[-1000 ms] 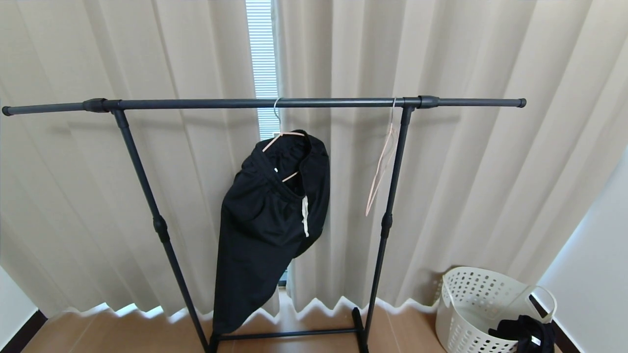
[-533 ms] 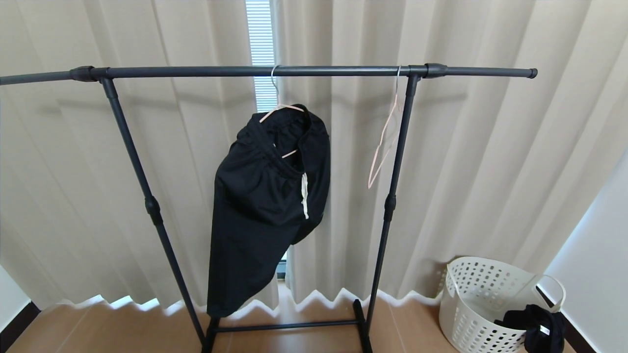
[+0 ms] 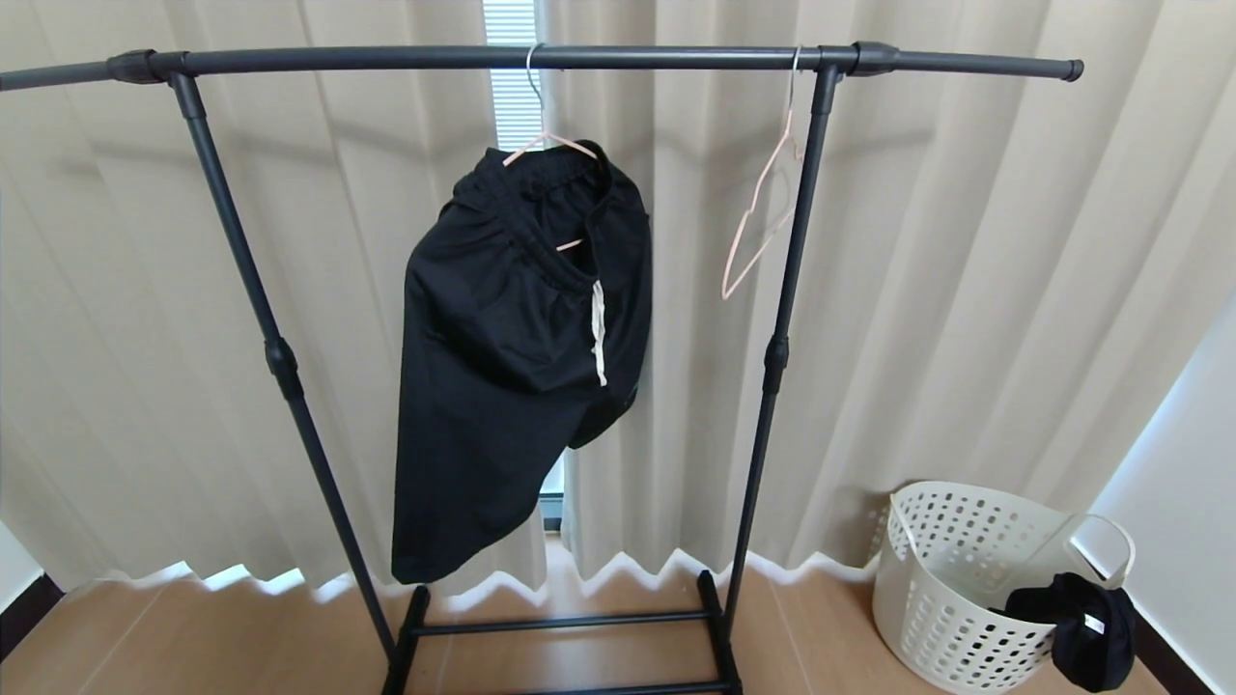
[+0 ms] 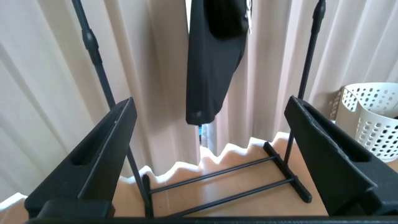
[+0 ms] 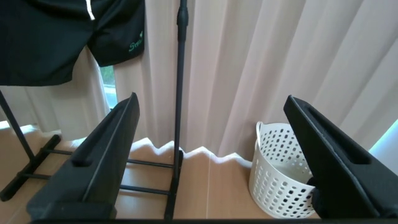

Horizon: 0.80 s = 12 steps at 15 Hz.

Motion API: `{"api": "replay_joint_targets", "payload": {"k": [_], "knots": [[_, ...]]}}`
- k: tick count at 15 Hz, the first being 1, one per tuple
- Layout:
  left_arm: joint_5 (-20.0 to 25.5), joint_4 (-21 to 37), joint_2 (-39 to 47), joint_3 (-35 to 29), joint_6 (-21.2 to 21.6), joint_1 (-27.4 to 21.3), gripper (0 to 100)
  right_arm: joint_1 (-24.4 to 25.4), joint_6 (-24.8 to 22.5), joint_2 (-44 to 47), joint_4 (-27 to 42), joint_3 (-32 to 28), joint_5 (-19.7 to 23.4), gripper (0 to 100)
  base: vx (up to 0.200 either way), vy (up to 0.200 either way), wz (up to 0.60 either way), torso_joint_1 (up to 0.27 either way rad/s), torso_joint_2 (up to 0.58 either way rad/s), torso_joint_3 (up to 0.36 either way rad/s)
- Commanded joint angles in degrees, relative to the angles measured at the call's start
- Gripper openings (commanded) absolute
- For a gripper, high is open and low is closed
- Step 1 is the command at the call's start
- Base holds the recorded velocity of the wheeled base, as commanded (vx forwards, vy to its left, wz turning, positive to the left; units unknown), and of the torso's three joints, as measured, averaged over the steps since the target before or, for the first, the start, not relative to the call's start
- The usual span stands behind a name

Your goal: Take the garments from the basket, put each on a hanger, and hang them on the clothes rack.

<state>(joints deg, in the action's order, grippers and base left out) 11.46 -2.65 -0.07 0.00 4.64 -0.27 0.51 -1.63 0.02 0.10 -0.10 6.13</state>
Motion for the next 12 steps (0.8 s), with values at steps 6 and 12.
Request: {"api": "replay_joint_targets", "payload": {"k": [6,12], "knots": [[0.23,0.01,0.07,0.0,0.37,0.0,100,0.02,-0.04,-0.02,-0.1,0.01,0.02,100,0.0,-0.067,0.0,-0.094,0.37,0.275],[0.23,0.01,0.07,0.0,0.37,0.0,100,0.02,-0.04,-0.02,-0.1,0.01,0.02,100,0.0,-0.2,-0.1,-0.01,0.03,0.026]]}}
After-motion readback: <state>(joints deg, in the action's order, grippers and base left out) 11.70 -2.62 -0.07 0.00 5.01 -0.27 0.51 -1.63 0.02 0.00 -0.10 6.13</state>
